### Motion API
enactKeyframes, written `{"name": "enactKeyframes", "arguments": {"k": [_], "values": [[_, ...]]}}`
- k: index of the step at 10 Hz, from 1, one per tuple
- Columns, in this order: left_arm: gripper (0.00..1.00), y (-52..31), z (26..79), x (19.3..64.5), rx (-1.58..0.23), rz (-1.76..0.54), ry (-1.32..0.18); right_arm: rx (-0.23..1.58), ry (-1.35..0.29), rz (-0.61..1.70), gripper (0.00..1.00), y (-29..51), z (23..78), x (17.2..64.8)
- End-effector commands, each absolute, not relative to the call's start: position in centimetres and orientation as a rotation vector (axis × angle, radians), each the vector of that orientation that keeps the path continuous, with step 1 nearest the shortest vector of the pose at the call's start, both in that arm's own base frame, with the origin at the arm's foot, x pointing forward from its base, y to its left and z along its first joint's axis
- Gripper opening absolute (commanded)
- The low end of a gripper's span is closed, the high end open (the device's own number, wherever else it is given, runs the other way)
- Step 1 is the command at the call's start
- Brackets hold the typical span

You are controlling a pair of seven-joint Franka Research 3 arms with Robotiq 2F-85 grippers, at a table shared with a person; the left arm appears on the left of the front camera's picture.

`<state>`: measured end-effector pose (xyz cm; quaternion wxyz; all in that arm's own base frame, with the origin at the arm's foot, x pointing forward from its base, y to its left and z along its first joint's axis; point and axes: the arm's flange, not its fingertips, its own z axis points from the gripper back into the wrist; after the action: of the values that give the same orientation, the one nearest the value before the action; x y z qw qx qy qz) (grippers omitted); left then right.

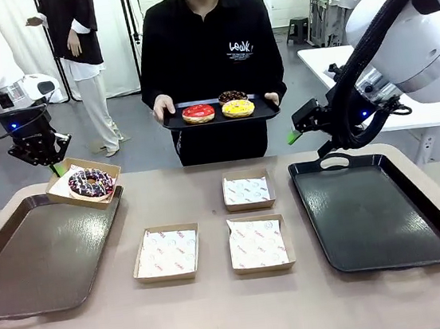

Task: Individually package the donuts and arrange them on the tray.
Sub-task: Place the picked Paper togo box on the Handle tray while simultaneously picking up another Paper togo box from the table with the other hand.

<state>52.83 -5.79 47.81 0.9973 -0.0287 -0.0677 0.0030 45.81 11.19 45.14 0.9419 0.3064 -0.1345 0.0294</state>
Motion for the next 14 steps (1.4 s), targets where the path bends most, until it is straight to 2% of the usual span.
{"name": "enactKeyframes", "arguments": {"k": [1, 3, 6, 11, 14], "values": [[0.01, -5.6, 48.0, 52.8, -0.071, 0.017, -0.131, 0.625, -0.274, 0.060, 1.00, 11.2, 45.1, 45.8], [0.01, -4.9, 47.2, 54.0, -0.039, 0.022, -0.126, 0.435, -0.213, -0.041, 1.00, 13.6, 44.6, 47.8], [0.01, -2.1, 46.4, 55.7, -0.030, 0.013, -0.106, 0.335, -0.126, -0.075, 1.00, 17.2, 44.1, 51.6], [0.01, 0.7, 44.0, 57.9, 0.005, -0.026, -0.146, 0.195, -0.171, -0.084, 1.00, 24.5, 39.2, 55.9], [0.01, 0.6, 43.1, 58.2, -0.011, -0.047, -0.152, 0.162, -0.188, -0.050, 1.00, 26.2, 36.3, 56.4]]}}
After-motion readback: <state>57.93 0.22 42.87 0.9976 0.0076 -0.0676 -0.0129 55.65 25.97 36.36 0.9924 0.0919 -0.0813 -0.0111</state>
